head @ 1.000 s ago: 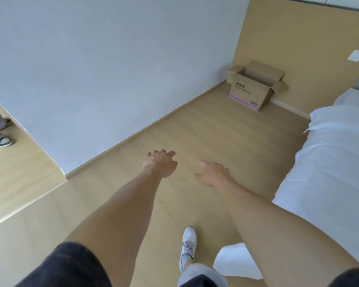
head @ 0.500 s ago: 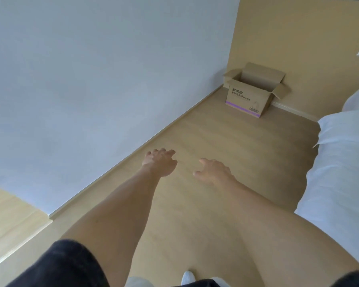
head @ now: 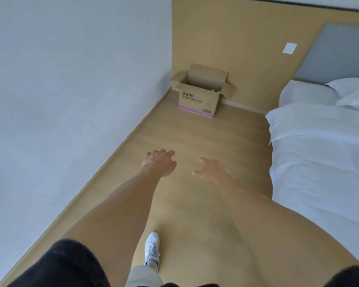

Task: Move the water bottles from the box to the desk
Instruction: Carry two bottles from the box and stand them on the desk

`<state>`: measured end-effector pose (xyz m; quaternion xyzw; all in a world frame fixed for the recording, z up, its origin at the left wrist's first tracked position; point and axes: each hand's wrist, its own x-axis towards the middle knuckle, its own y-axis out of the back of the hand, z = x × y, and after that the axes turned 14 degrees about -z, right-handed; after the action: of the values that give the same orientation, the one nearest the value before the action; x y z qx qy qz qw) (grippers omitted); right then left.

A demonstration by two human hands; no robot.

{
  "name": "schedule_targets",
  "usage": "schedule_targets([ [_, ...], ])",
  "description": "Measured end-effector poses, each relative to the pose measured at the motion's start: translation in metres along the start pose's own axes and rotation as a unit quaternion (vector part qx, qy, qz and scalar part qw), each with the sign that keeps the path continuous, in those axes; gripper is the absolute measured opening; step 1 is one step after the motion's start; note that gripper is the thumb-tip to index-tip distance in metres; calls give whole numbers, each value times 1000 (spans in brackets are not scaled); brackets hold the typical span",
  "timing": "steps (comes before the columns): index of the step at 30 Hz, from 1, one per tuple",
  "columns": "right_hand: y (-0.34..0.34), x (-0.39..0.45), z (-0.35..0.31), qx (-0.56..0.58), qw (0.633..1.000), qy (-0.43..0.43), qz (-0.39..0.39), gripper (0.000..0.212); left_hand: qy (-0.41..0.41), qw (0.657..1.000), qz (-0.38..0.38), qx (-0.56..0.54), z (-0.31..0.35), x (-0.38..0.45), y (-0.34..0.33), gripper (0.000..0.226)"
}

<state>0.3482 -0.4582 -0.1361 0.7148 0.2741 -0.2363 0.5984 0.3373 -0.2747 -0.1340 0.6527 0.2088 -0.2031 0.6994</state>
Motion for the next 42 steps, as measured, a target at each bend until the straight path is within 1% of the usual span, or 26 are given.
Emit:
schedule_targets([
  [6, 66, 75, -49, 46, 998, -36, 2, 70, -36, 999, -4, 13, -44, 95, 75, 50],
  [10, 109, 112, -70, 51, 998, -48, 7, 68, -45, 999, -3, 20, -66, 149, 120, 50],
  [18, 173, 178, -96, 34, 997, -64, 1, 65, -56, 998, -18, 31, -92, 239, 166, 49],
  [24, 217, 256, -102, 50, 997, -54, -9, 68, -43, 998, -20, 32, -100, 312, 203, 50],
  [29, 278, 333, -103, 56, 998, -33, -16, 69, -32, 999, -8, 22, -101, 388, 254, 50],
  [36, 370, 434, -95, 59, 998, -4, -21, 71, -8, 1000, -6, 6, -84, 488, 340, 49],
  [42, 419, 491, -90, 46, 999, -3, -28, 70, -13, 1000, 0, 3, -73, 554, 380, 47],
])
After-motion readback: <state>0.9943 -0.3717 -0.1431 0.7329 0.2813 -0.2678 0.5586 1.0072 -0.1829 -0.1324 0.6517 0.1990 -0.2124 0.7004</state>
